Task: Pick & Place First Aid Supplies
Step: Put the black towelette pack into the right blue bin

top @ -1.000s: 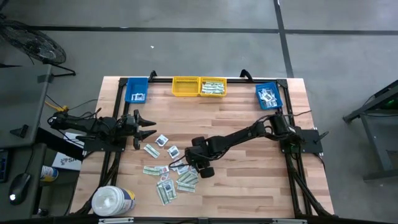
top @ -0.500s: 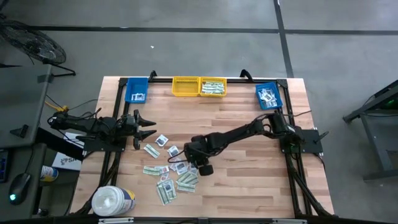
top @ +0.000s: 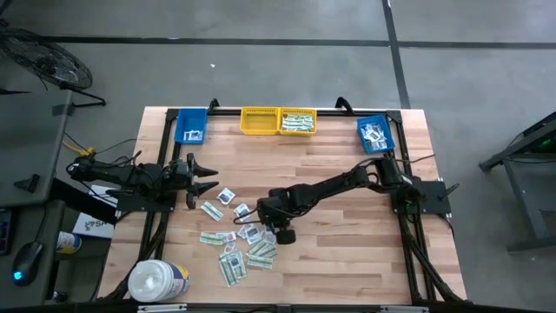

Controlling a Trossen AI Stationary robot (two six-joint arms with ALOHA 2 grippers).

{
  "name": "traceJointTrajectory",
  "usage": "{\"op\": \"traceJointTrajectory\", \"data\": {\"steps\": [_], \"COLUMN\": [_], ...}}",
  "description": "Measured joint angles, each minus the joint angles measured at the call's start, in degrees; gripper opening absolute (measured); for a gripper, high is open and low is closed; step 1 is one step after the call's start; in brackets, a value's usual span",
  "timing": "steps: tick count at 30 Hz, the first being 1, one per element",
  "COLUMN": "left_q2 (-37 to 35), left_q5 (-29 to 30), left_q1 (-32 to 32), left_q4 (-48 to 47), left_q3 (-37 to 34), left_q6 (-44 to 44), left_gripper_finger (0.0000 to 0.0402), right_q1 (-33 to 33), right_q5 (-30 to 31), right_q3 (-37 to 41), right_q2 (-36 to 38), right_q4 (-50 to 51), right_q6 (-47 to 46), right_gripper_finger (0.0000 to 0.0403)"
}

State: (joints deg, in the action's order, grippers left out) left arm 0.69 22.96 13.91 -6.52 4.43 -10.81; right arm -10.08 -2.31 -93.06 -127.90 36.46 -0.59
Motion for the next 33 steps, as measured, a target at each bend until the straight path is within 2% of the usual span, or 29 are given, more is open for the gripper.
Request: {"op": "traceJointTrajectory", "data": {"steps": [8, 18, 26, 33], "left_q2": [-0.01, -0.01, -0.02, 0.00], "left_q5": [0.00, 0.00, 0.00, 0.00], "left_q1": [0.00, -0.02, 0.00, -0.02], "left_q4": [0.00, 0.00, 0.00, 0.00], "left_q3": [0.00, 0.00, 0.00, 0.00], "left_q6": [0.00, 0.00, 0.00, 0.00], "left_gripper_finger": [0.0177, 0.0177, 0.0177, 0.0177], "right_q1": [-0.01, 0.87, 3.99, 7.98], "right_q5": [2.62, 13.03, 16.56, 18.41], "right_q3": [0.26, 0.33, 0.31, 0.47], "right_q2": [1.56, 7.26, 11.08, 14.05], "right_q4": [1.46, 19.80, 33.98, 38.05], "right_q6": [-4.78, -11.68, -15.06, -15.46], "right_gripper_finger": [0.0001, 0.0000, 0.0000, 0.0000]}}
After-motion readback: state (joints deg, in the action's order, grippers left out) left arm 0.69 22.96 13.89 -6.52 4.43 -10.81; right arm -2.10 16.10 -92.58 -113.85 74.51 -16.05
